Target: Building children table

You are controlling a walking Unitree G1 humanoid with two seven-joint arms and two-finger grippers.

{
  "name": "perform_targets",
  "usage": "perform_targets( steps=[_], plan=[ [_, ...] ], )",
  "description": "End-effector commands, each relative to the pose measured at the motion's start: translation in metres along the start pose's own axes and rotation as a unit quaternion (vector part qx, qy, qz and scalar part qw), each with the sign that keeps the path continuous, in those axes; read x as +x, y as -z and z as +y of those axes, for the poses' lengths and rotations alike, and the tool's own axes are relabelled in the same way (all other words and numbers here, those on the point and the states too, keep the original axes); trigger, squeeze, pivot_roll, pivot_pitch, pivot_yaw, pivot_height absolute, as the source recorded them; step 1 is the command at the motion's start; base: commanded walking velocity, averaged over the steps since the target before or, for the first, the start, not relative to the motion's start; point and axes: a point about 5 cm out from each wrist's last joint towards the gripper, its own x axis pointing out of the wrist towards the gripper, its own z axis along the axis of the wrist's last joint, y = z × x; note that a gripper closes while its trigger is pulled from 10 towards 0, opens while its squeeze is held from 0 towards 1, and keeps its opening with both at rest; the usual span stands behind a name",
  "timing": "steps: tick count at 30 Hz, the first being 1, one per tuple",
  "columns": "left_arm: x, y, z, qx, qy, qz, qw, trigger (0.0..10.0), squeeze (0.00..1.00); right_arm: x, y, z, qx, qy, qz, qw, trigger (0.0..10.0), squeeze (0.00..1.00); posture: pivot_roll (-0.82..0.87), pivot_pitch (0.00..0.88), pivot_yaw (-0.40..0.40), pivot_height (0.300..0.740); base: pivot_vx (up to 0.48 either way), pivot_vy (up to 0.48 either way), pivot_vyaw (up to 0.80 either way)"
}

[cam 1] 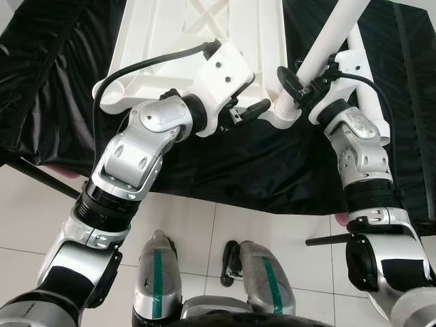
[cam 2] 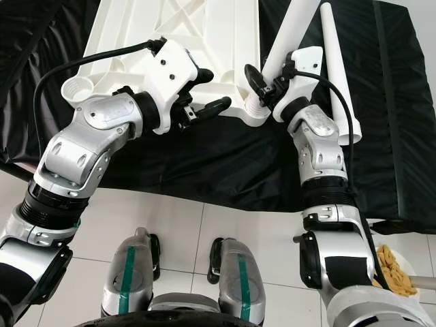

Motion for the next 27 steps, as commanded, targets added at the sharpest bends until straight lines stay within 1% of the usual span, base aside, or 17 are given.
perform_targets(
  steps=[1,5,10,12,13,16,17,19,20,21,22,23,25,26,27],
  plan=[
    [0.0,-0.004,0.001,0.002,-0.003,-0.006,1.0,10.0,0.0,-0.013,0.039,-0.007,0.015,0.065,0.092,0.994,0.0,0.0,0.08,0.092,-0.05,0.74,0.0,0.0,0.0],
    [0.001,-0.004,0.001,0.003,-0.003,-0.006,1.0,10.0,0.0,-0.011,0.04,0.0,0.02,0.06,0.092,0.994,0.0,0.0,0.08,0.09,-0.051,0.74,0.0,0.0,0.0],
    [0.001,-0.004,0.0,0.004,-0.003,-0.006,1.0,10.0,0.0,-0.011,0.038,0.006,0.021,0.024,0.084,0.996,0.0,0.0,0.08,0.088,-0.053,0.74,0.0,0.0,0.0],
    [0.001,-0.005,0.0,0.004,-0.003,-0.006,1.0,10.0,0.0,-0.013,0.034,0.013,0.01,-0.02,0.071,0.997,0.0,0.0,0.08,0.086,-0.053,0.74,0.0,0.0,0.0],
    [0.001,-0.005,0.0,0.004,-0.003,-0.006,1.0,10.0,0.0,-0.013,0.034,0.013,0.01,-0.02,0.071,0.997,0.0,0.0,0.08,0.086,-0.053,0.74,0.0,0.0,0.0],
    [0.001,-0.005,0.0,0.004,-0.003,-0.007,1.0,10.0,0.0,-0.019,0.025,0.025,-0.008,-0.105,0.035,0.994,0.0,0.0,0.08,0.084,-0.053,0.74,0.0,0.0,0.0],
    [0.001,-0.005,0.0,0.004,-0.003,-0.007,1.0,10.0,0.0,-0.019,0.025,0.025,-0.008,-0.105,0.035,0.994,0.0,0.0,0.08,0.084,-0.053,0.74,0.0,0.0,0.0],
    [0.001,-0.005,0.0,0.005,-0.003,-0.007,1.0,10.0,0.0,-0.023,0.02,0.03,-0.011,-0.149,0.022,0.989,0.0,0.0,0.08,0.084,-0.051,0.74,0.0,0.0,0.0],
    [0.001,-0.005,0.001,0.005,-0.003,-0.007,1.0,10.0,0.0,-0.027,0.017,0.03,-0.007,-0.178,0.017,0.984,0.0,0.0,0.08,0.084,-0.05,0.74,0.0,0.0,0.0],
    [0.001,-0.005,0.001,0.005,-0.003,-0.007,1.0,10.0,0.0,-0.029,0.015,0.03,-0.005,-0.196,0.015,0.98,0.0,0.0,0.08,0.085,-0.049,0.74,0.0,0.0,0.0],
    [0.001,-0.005,0.001,0.005,-0.003,-0.007,1.0,10.0,0.0,-0.029,0.015,0.03,-0.005,-0.196,0.015,0.98,0.0,0.0,0.08,0.085,-0.049,0.74,0.0,0.0,0.0],
    [0.001,-0.005,0.001,0.005,-0.003,-0.007,1.0,10.0,0.0,-0.033,0.012,0.029,0.002,-0.225,0.014,0.974,0.0,0.0,0.08,0.086,-0.046,0.74,0.0,0.0,0.0],
    [0.0,-0.005,0.001,0.006,-0.002,-0.007,1.0,10.0,0.0,-0.039,0.01,0.025,0.011,-0.264,0.019,0.964,0.0,0.0,0.08,0.088,-0.044,0.74,0.0,0.0,0.0],
    [0.0,-0.005,0.001,0.006,-0.002,-0.007,1.0,10.0,0.0,-0.039,0.01,0.025,0.011,-0.264,0.019,0.964,0.0,0.0,0.08,0.088,-0.044,0.74,0.0,0.0,0.0],
    [0.0,-0.005,0.001,0.006,-0.002,-0.007,1.0,10.0,0.0,-0.042,0.009,0.023,0.013,-0.278,0.023,0.96,0.0,0.0,0.08,0.088,-0.043,0.74,0.0,0.0,0.0]
  ],
)
